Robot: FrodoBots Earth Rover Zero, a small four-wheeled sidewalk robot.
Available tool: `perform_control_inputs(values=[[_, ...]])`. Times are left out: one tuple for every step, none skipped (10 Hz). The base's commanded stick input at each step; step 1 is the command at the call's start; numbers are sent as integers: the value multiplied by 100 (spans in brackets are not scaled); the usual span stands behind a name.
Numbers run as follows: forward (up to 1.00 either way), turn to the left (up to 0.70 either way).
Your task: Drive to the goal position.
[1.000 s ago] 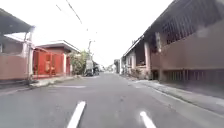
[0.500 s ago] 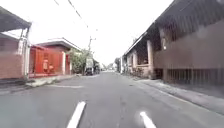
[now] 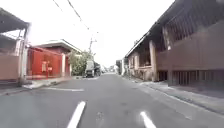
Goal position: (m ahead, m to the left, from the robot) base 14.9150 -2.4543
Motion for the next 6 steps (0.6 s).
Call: perform_control_inputs(values=[[70,0],[70,0],[70,0],[70,0],[70,0],[70,0]])
